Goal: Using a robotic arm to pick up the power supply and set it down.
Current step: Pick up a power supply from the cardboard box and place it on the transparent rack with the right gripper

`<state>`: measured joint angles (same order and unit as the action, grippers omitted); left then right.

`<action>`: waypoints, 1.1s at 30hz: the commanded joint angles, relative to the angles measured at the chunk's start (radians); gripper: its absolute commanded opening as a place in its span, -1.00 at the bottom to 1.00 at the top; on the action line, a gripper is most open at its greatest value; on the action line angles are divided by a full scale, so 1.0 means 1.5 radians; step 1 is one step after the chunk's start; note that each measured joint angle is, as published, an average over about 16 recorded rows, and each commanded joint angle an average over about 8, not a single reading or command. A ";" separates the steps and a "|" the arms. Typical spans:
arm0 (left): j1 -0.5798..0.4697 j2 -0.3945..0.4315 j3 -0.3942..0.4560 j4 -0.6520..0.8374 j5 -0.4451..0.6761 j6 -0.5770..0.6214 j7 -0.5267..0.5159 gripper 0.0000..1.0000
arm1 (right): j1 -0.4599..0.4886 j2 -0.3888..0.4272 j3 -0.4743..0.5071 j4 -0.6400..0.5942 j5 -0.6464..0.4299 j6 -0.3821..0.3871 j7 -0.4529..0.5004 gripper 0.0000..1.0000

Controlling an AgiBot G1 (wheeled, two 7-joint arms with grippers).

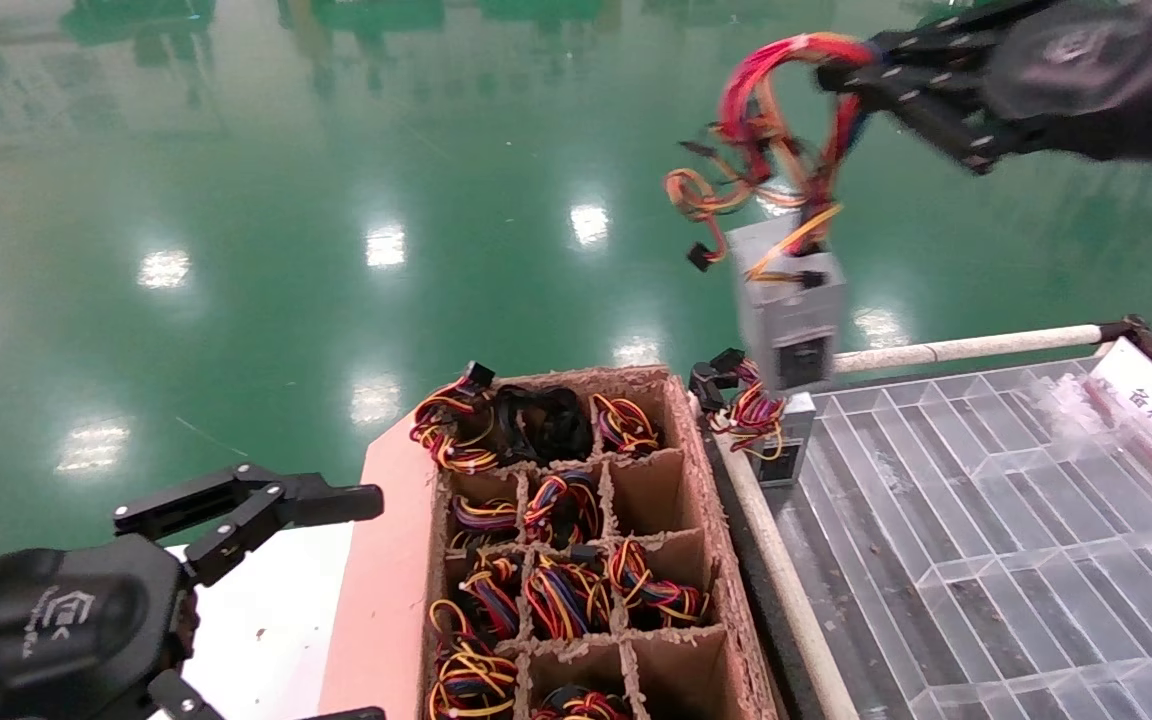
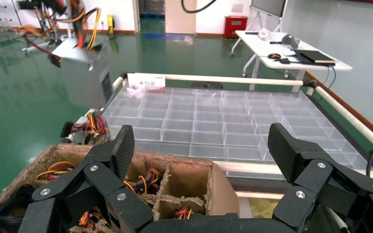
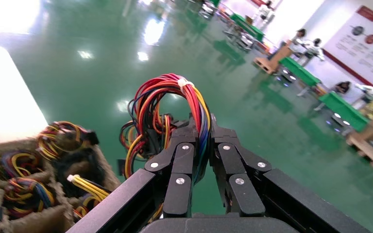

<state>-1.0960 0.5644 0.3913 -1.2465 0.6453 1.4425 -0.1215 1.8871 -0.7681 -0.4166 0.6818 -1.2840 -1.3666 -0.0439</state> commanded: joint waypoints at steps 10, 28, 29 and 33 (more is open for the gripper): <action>0.000 0.000 0.000 0.000 0.000 0.000 0.000 1.00 | -0.016 0.074 -0.008 0.042 -0.033 0.002 0.030 -1.00; 0.000 0.000 0.000 0.000 0.000 0.000 0.000 1.00 | -0.023 0.018 -0.066 -0.050 -0.124 0.014 -0.025 -1.00; 0.000 0.000 0.000 0.000 0.000 0.000 0.000 1.00 | -0.021 0.011 -0.069 -0.062 -0.126 0.012 -0.031 -1.00; 0.000 0.000 0.000 0.000 0.000 0.000 0.000 1.00 | -0.010 -0.018 -0.078 -0.112 -0.132 0.003 -0.059 -1.00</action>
<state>-1.0960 0.5644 0.3913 -1.2465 0.6452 1.4425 -0.1215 1.8691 -0.7924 -0.5302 0.5125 -1.4794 -1.3593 -0.1323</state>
